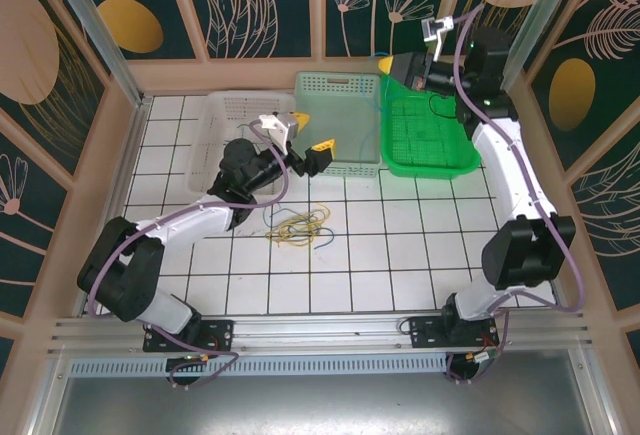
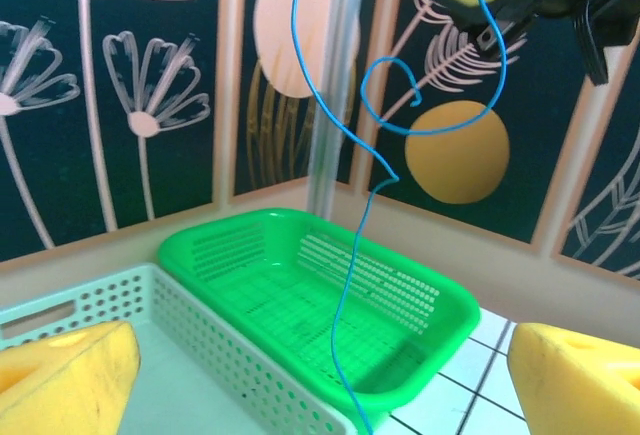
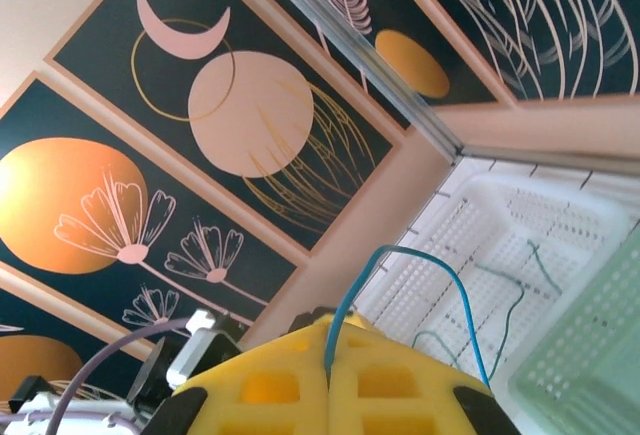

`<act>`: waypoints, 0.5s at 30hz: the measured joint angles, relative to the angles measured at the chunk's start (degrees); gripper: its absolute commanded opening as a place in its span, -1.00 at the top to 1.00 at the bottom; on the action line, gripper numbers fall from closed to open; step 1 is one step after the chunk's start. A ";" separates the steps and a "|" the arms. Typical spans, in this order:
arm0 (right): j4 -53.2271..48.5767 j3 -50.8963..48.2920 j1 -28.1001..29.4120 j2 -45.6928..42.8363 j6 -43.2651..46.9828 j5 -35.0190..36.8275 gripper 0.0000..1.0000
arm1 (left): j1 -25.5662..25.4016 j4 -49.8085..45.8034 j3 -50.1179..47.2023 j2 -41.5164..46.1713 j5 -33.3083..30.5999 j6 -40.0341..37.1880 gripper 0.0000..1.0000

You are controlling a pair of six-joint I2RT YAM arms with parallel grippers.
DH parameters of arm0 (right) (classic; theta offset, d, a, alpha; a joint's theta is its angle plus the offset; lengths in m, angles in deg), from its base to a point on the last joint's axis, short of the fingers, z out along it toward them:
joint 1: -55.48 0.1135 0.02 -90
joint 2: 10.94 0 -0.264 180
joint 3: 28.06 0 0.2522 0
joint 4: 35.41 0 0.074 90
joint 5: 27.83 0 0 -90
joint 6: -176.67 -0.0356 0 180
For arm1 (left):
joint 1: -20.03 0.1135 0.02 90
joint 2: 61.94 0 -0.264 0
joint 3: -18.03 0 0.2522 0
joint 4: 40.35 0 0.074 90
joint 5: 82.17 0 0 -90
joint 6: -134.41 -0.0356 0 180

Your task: Untangle the cables

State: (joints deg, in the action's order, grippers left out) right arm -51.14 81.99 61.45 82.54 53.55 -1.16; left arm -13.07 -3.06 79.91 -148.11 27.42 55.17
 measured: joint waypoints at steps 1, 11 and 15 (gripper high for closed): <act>-0.59 2.10 0.02 1.14 0.31 0.15 1.00 | 0.00 -0.11 -0.35 0.48 -0.74 0.00 -0.91; -9.27 30.08 0.61 21.75 3.56 0.44 1.00 | 0.00 -0.35 -3.54 2.69 -5.33 -0.02 -0.93; -12.55 33.99 1.33 26.40 4.13 0.42 1.00 | 0.00 -0.94 -4.87 4.31 -6.58 -0.22 -0.95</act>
State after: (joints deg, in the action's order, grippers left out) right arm -63.69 115.98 62.79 108.94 57.68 -0.74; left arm -13.07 -4.00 75.03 -143.80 20.84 54.95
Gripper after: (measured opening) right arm 0.051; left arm 0.973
